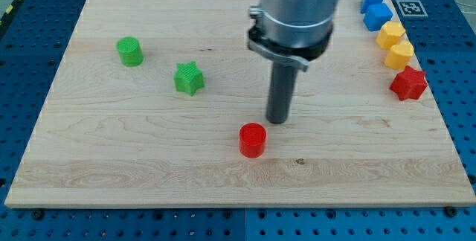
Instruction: Move the red circle diagonally to the bottom left of the red star
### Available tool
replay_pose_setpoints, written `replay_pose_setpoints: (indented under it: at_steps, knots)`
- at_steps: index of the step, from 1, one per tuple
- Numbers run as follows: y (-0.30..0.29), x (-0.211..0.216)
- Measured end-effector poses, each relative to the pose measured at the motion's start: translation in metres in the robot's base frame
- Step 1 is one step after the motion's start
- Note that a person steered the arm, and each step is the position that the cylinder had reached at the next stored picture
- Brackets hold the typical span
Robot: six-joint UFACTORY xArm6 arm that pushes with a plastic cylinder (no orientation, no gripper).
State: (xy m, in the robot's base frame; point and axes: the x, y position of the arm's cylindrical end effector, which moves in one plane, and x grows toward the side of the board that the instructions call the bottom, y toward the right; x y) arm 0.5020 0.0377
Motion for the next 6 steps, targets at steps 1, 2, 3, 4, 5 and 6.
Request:
replay_pose_setpoints:
  at_steps: [1, 2, 3, 4, 5, 6]
  knots:
    - [-0.063, 0.0]
    - [-0.091, 0.006]
    - [-0.09, 0.044]
    - [-0.069, 0.041]
    - [-0.026, 0.038]
    - [-0.017, 0.042]
